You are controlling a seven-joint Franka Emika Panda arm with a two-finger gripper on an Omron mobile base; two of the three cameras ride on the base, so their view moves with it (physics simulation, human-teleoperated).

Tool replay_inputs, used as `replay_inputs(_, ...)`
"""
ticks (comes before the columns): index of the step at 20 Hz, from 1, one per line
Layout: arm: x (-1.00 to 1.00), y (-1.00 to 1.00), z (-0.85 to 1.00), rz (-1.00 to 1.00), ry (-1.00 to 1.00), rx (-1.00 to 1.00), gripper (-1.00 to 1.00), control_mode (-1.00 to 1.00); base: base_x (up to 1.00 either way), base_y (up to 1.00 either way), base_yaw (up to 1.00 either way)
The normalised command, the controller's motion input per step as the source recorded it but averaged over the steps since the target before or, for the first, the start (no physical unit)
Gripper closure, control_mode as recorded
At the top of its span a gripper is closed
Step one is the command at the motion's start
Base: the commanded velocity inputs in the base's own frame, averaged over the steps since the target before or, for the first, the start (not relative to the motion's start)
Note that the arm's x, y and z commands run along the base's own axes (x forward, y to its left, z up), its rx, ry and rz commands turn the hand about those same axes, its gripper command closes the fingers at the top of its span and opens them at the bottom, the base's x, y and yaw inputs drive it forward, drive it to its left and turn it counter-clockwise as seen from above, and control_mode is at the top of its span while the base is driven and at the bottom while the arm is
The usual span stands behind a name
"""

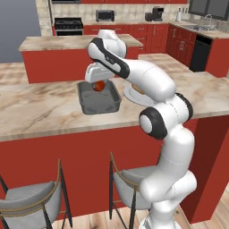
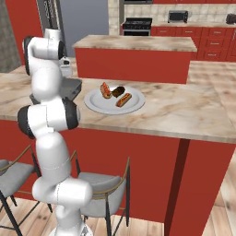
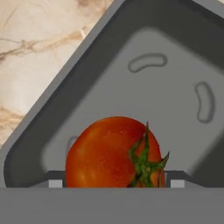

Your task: Place one cooked food and one vegetable from the large plate to each tupperware container.

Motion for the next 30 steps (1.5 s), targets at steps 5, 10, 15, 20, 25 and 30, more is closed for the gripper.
replay_inputs(5,-0.13,0.0,-0.16,0.0,0.0,0.0,-1.0,-1.0,0.0,0.0,0.0)
replay_inputs(10,0.08,0.0,0.0,0.0,0.0,0.0,-1.0,-1.0,0.0,0.0,0.0)
replay_inputs(15,0.28,0.0,0.0,0.0,0.0,0.0,-1.0,-1.0,0.0,0.0,0.0)
replay_inputs(20,0.15,0.0,0.04,0.0,0.03,0.0,-1.0,-1.0,0.0,0.0,0.0)
replay_inputs(25,-0.25,-0.43,0.66,-0.07,0.15,-0.07,-1.0,-1.0,0.0,0.0,0.0)
replay_inputs(30,-0.36,-1.0,0.22,-0.23,0.16,-0.1,-1.0,-1.0,0.0,0.0,0.0)
